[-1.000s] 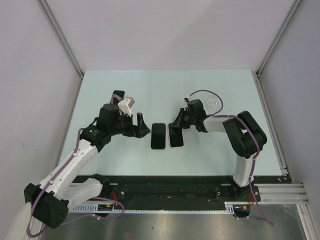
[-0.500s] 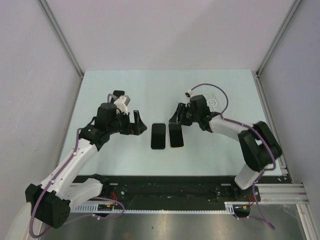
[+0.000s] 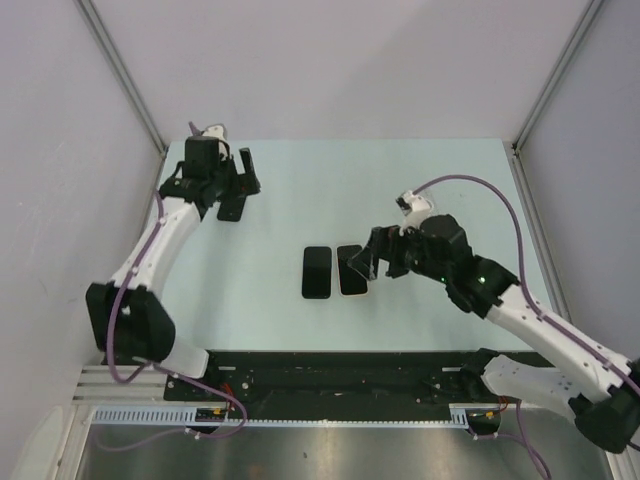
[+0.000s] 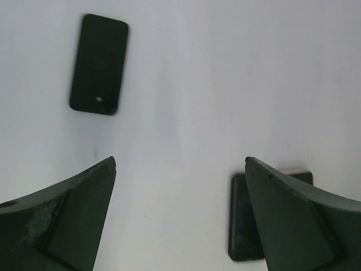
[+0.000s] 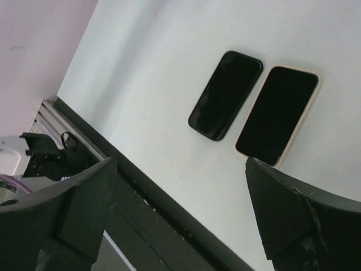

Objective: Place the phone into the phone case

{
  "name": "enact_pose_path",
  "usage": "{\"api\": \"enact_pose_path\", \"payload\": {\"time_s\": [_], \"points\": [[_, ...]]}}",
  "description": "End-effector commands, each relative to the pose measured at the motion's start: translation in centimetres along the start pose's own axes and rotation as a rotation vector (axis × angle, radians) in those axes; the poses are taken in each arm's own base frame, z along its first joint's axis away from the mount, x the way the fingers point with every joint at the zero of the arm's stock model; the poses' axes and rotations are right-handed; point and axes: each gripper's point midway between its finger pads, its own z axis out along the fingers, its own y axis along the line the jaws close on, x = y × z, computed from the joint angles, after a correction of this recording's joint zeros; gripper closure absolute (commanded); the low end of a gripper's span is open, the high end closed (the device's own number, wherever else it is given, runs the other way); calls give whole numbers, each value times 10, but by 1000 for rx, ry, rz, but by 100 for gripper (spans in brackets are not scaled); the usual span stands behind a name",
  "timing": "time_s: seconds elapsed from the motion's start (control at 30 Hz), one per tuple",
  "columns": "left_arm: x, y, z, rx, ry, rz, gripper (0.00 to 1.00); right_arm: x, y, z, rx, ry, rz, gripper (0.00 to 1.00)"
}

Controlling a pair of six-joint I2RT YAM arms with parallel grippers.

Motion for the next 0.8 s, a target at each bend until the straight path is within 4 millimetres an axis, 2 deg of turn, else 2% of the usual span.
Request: {"api": "enact_pose_path", "payload": {"time_s": [0.0, 0.03, 0.07, 0.1, 0.13, 0.17, 0.2, 0.23, 0.27, 0.3, 0.47, 0.53, 0.63, 0.77], "points": [[-28, 51, 49, -122, 35, -9, 0, 33, -9, -41, 56, 30, 39, 0], [-25, 57, 59, -129, 67, -19, 0, 28, -5, -56, 42, -11, 47, 0], [-11, 61, 83, -112, 133, -33, 0, 30, -11, -64, 68, -33, 75, 0], [-17, 67, 91, -110, 133, -46, 0, 32, -12, -71, 72, -45, 82, 0], [-12, 70, 101, -103, 160, -39, 0, 36, -15, -78, 76, -43, 91, 0], [4, 78, 119, -117, 215, -43, 0, 28, -19, -91, 94, -108, 107, 0], [-1, 81, 126, -121, 216, -26, 0, 31, -22, -97, 111, -112, 120, 0], [8, 84, 132, -121, 261, -20, 0, 29, -22, -103, 108, -129, 124, 0], [24, 88, 147, -122, 310, -17, 0, 26, -20, -113, 93, -161, 127, 0], [22, 91, 152, -129, 315, -7, 0, 26, -21, -117, 92, -172, 129, 0], [52, 119, 178, -232, 392, 5, 0, 28, -12, -124, 46, -159, 129, 0], [53, 128, 182, -261, 400, 10, 0, 32, -14, -120, 58, -137, 145, 0], [58, 132, 186, -269, 411, 23, 0, 35, -15, -116, 69, -112, 138, 0], [55, 136, 187, -275, 401, 37, 0, 34, -17, -117, 77, -123, 134, 0]]}}
